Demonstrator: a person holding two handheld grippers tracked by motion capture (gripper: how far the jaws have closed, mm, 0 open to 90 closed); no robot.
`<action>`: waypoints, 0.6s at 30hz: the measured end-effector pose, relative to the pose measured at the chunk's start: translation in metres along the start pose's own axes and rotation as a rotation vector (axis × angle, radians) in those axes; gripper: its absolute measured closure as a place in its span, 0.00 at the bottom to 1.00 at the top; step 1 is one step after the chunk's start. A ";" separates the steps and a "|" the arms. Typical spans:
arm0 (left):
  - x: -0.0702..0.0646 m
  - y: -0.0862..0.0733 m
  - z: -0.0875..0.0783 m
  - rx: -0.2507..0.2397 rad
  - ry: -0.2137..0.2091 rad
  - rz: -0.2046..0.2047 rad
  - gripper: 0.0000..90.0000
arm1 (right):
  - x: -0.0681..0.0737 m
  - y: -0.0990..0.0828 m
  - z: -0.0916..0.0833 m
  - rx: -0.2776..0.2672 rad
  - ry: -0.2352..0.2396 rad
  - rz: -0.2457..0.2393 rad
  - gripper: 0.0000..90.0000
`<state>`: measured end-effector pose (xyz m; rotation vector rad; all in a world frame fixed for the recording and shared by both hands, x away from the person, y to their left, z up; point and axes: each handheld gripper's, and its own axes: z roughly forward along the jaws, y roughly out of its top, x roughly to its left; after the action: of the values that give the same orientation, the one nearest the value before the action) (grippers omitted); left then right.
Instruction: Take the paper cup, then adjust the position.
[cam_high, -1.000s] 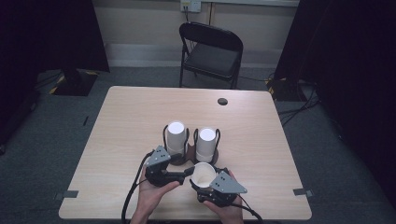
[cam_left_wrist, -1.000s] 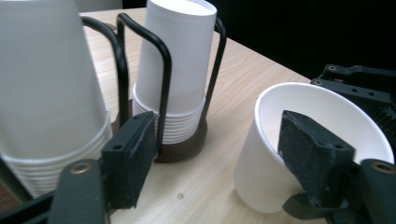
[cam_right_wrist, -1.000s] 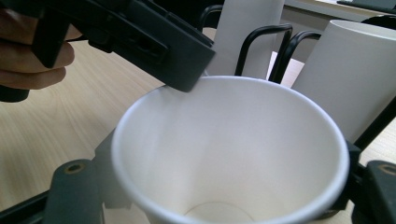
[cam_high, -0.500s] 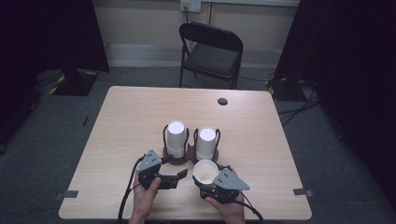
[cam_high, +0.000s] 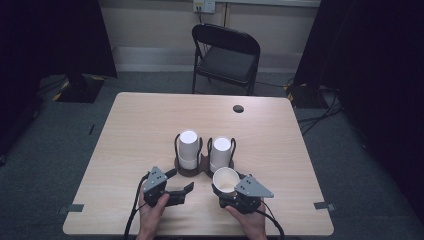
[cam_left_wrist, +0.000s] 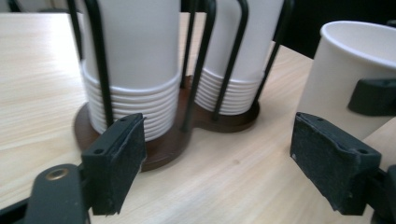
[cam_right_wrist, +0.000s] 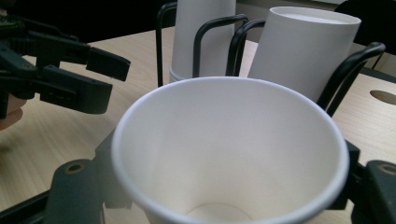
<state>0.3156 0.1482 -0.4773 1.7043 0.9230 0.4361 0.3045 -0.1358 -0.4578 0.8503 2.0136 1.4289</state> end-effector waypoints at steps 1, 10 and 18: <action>0.000 -0.001 -0.001 -0.009 0.016 0.006 0.19 | -0.002 0.000 0.000 -0.004 -0.004 0.002 0.28; 0.003 -0.014 -0.009 -0.088 0.109 0.011 0.18 | -0.020 0.004 -0.007 -0.017 -0.050 0.035 0.28; 0.006 -0.022 -0.010 -0.099 0.144 -0.002 0.17 | -0.042 0.012 -0.015 -0.035 -0.108 0.057 0.28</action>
<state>0.3046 0.1615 -0.4956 1.5973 0.9903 0.5993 0.3242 -0.1733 -0.4391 0.9560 1.8925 1.4139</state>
